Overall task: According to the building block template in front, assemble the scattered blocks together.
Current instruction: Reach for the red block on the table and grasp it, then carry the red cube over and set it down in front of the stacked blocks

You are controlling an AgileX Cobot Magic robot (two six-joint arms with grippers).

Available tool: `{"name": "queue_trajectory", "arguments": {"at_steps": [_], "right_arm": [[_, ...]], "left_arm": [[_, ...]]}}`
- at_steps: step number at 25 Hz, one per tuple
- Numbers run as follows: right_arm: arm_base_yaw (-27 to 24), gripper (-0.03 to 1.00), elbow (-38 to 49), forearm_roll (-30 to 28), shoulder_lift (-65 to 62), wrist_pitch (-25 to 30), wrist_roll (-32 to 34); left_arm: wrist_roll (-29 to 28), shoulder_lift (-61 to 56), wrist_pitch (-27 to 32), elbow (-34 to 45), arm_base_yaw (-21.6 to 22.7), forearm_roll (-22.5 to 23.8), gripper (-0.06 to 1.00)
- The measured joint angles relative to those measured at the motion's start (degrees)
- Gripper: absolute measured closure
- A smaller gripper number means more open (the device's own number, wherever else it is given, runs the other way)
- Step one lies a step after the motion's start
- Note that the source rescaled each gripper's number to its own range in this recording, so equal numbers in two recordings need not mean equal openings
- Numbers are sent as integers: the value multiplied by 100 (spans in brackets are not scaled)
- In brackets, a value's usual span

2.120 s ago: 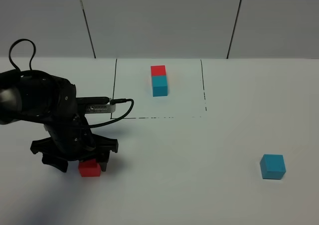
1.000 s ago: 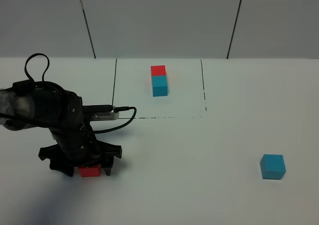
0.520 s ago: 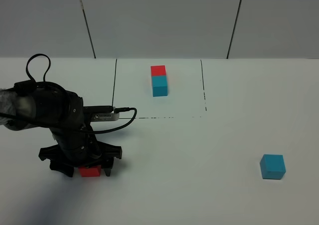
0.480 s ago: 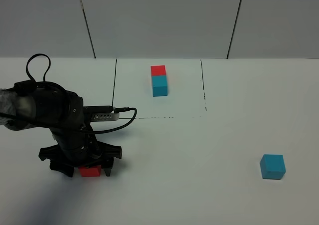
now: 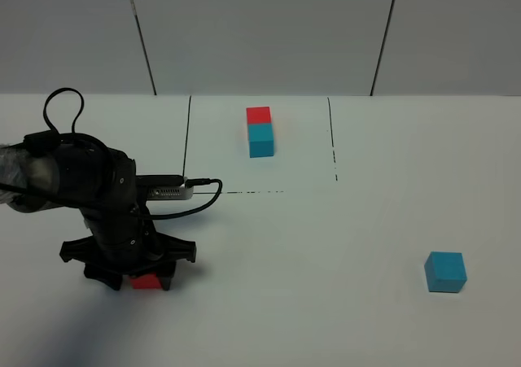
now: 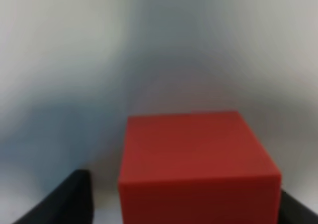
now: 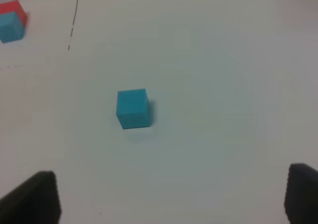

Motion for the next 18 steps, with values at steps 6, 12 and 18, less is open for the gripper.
{"name": "queue_trajectory", "arguments": {"at_steps": [6, 12, 18], "right_arm": [[0, 16, 0, 0, 0, 0, 0], [0, 16, 0, 0, 0, 0, 0], [0, 16, 0, 0, 0, 0, 0]], "left_arm": [[0, 0, 47, 0, 0, 5, 94], [0, 0, 51, 0, 0, 5, 94], [0, 0, 96, -8, 0, 5, 94]]}}
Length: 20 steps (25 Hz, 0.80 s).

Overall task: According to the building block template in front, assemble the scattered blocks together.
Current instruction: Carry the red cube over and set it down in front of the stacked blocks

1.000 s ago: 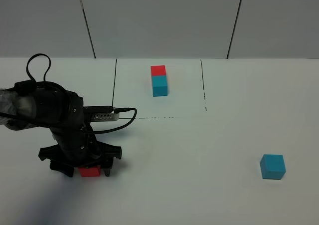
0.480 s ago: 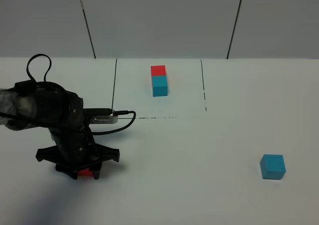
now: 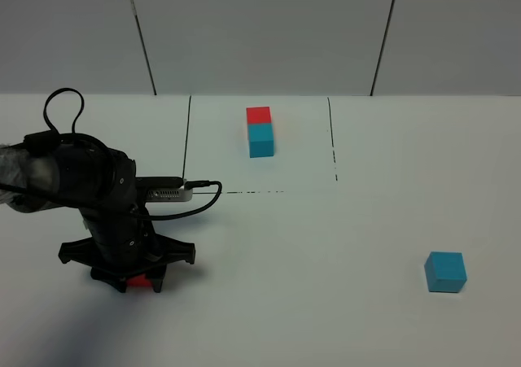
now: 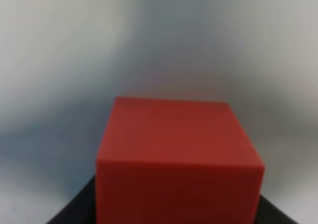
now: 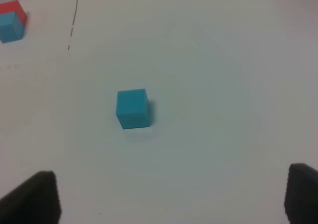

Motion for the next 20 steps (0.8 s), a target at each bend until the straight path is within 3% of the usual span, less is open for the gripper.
{"name": "queue_trajectory", "arguments": {"at_steps": [5, 12, 16, 20], "right_arm": [[0, 16, 0, 0, 0, 0, 0], [0, 16, 0, 0, 0, 0, 0], [0, 16, 0, 0, 0, 0, 0], [0, 16, 0, 0, 0, 0, 0]], "left_arm": [[359, -28, 336, -11, 0, 7, 94], [851, -725, 714, -11, 0, 835, 94], [1970, -1189, 711, -11, 0, 1011, 94], [3772, -1356, 619, -11, 0, 893, 94]]}}
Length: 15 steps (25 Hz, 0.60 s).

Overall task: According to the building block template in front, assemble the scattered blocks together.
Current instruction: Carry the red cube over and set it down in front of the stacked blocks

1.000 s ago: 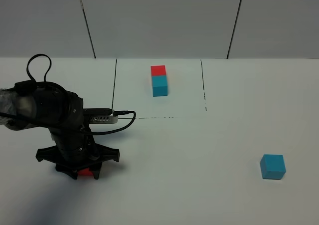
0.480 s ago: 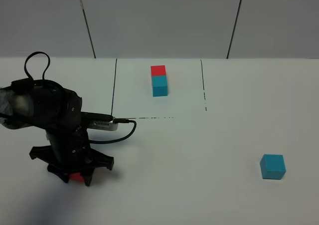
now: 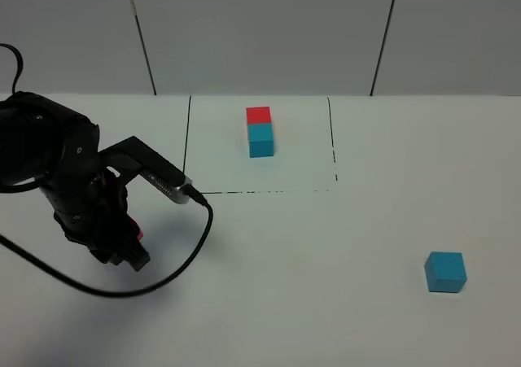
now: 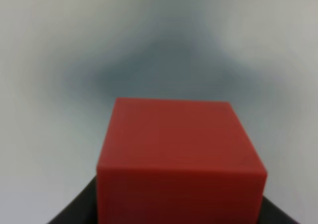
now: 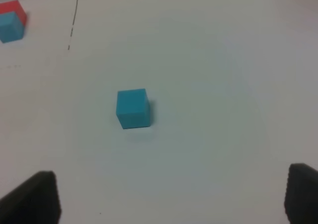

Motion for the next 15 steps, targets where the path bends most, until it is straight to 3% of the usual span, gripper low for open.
{"name": "queue_trajectory", "arguments": {"at_steps": [2, 6, 11, 15], "right_arm": [[0, 16, 0, 0, 0, 0, 0], [0, 16, 0, 0, 0, 0, 0], [0, 16, 0, 0, 0, 0, 0], [0, 16, 0, 0, 0, 0, 0]], "left_arm": [[888, 0, -18, 0, 0, -165, 94], [2050, 6, -101, 0, 0, -451, 94], [2665, 6, -368, 0, 0, -528, 94], [2827, 90, -411, -192, 0, -546, 94]]}}
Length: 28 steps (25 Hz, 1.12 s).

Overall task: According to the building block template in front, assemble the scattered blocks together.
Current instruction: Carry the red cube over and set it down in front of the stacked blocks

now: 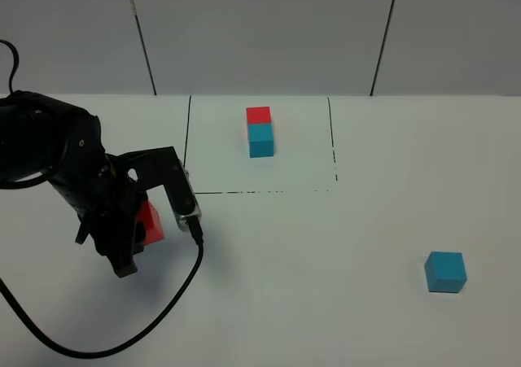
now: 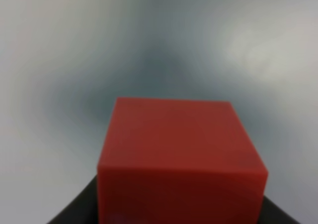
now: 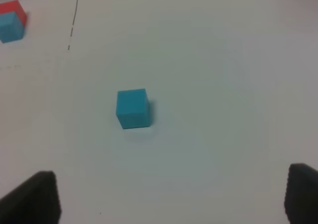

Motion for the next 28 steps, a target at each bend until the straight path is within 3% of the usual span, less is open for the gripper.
{"name": "queue_trajectory", "arguments": {"at_steps": [12, 22, 28], "right_arm": [[0, 16, 0, 0, 0, 0, 0], [0, 16, 0, 0, 0, 0, 0], [0, 16, 0, 0, 0, 0, 0]], "left_arm": [[568, 1153, 913, -1599, -60, -520, 94], [592, 2592, 1917, -3538, -771, -556, 94], [569, 3172, 2023, -3923, -1158, -232, 94]]}}
